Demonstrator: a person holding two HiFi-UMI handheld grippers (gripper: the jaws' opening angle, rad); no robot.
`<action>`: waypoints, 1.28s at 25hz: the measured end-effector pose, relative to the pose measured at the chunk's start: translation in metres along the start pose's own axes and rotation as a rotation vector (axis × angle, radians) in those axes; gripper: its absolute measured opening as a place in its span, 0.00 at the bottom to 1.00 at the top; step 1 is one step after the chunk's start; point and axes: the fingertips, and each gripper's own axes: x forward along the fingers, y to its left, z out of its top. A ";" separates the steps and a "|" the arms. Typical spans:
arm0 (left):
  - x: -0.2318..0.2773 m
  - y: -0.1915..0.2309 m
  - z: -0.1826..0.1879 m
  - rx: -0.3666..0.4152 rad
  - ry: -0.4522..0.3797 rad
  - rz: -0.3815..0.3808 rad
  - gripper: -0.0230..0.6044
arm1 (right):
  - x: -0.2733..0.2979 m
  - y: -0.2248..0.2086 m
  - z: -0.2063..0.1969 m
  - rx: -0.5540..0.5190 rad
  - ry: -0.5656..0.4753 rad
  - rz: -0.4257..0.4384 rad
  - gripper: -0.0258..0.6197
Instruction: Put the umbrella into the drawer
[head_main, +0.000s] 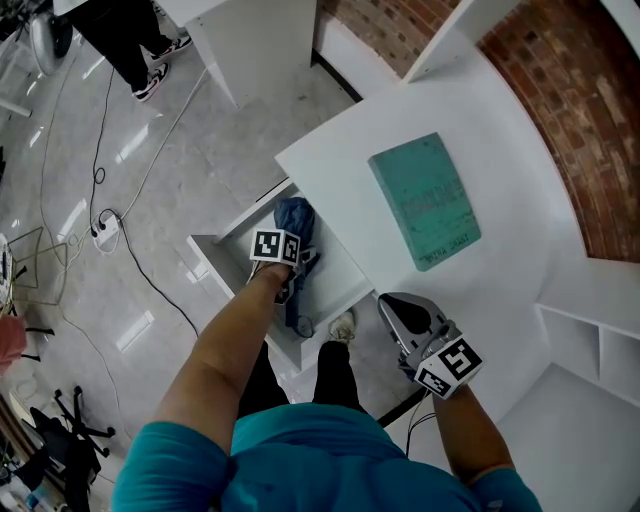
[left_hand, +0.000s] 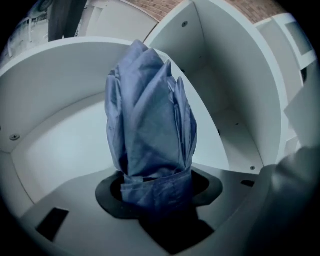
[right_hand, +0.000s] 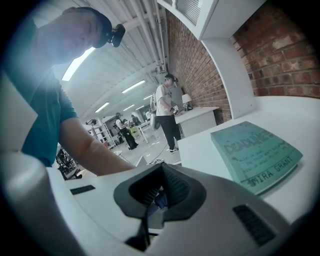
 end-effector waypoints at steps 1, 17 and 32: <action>0.002 0.000 -0.001 0.023 0.010 0.008 0.44 | 0.001 -0.001 -0.001 0.002 0.001 0.001 0.07; 0.004 -0.007 -0.003 0.138 0.020 0.062 0.46 | 0.008 0.007 0.001 0.004 0.009 0.019 0.07; -0.027 -0.020 -0.002 0.134 -0.027 0.064 0.50 | 0.001 0.018 0.005 -0.002 0.003 0.012 0.07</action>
